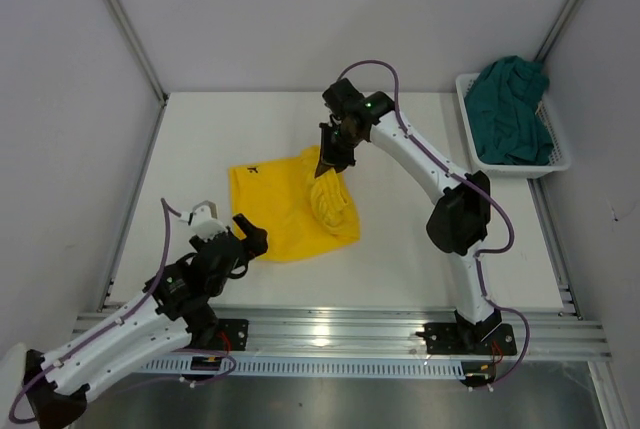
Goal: Fold and stack the shorts
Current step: Fold the shorts
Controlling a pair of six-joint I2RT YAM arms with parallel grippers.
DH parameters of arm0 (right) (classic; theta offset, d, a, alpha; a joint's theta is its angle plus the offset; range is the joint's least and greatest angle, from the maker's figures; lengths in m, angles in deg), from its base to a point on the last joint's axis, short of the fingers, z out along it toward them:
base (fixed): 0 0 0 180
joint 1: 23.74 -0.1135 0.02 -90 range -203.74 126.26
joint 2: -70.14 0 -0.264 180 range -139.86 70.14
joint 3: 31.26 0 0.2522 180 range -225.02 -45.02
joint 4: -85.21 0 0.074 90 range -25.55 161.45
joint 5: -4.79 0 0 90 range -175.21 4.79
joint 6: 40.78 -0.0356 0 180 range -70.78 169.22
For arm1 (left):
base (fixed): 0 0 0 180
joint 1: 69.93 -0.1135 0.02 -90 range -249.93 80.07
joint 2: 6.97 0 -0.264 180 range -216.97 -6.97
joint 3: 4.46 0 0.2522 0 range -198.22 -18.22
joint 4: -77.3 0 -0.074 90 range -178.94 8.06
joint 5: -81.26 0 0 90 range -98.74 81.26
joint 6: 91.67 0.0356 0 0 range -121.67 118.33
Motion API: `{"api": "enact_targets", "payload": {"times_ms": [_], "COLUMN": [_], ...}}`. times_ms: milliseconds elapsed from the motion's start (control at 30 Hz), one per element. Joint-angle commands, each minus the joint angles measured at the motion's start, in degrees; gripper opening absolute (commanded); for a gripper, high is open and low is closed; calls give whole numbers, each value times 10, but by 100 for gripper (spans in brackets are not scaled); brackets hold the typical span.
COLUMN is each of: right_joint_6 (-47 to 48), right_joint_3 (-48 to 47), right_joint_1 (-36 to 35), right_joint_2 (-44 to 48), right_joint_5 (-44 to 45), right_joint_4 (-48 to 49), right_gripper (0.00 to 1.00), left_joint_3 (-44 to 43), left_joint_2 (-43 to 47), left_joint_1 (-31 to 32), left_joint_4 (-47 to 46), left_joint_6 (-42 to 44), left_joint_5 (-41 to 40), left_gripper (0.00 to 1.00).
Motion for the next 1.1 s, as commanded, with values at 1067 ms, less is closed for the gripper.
{"api": "enact_targets", "payload": {"times_ms": [1067], "right_joint_6": [167], "right_joint_3": [287], "right_joint_1": [265], "right_joint_2": [260], "right_joint_5": [-73], "right_joint_4": [17], "right_gripper": [0], "left_joint_3": [67], "left_joint_2": [-279], "left_joint_1": [-261], "left_joint_4": [-373], "left_joint_6": [175], "left_joint_5": [297], "left_gripper": [66]}}
